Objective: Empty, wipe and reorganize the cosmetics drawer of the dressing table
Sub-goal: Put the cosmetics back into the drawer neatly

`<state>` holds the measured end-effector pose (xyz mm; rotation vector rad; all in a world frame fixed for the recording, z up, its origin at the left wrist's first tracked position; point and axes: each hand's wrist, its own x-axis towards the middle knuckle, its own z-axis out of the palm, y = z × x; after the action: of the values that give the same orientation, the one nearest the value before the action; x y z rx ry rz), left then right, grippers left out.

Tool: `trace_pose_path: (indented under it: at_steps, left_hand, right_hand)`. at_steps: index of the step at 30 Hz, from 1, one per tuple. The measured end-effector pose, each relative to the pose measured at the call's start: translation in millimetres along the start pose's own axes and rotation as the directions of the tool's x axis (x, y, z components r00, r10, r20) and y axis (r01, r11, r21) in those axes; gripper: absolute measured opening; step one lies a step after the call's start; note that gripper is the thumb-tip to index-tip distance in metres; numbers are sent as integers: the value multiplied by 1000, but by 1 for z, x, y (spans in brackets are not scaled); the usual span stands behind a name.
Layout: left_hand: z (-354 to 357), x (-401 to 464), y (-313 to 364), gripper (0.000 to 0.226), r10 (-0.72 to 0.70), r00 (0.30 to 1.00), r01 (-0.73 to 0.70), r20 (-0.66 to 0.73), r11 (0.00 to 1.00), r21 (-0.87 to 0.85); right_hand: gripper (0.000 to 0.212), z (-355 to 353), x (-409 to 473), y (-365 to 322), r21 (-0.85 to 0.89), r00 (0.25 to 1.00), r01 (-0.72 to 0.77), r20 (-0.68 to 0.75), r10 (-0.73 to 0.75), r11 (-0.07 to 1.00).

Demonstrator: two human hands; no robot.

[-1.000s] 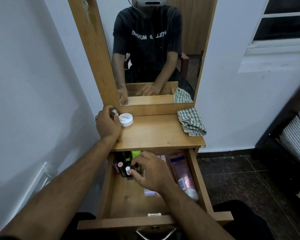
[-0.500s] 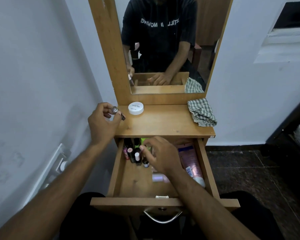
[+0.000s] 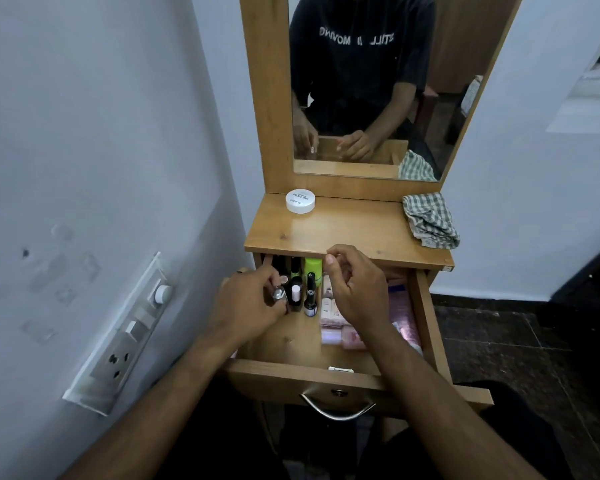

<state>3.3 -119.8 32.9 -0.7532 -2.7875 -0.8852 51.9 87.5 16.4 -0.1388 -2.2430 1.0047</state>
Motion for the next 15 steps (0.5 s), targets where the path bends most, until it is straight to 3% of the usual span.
trace_pose_path:
  at_steps: [7, 15]
  left_hand:
    - [16, 4, 3, 14, -32, 999, 30, 8, 976, 216]
    - [28, 5, 3, 18, -72, 997, 77, -27, 960, 268]
  right_hand:
    - [8, 4, -1, 1, 63, 998, 42, 44, -45, 997]
    - [6, 6, 4, 3, 62, 999, 4, 49, -7, 998]
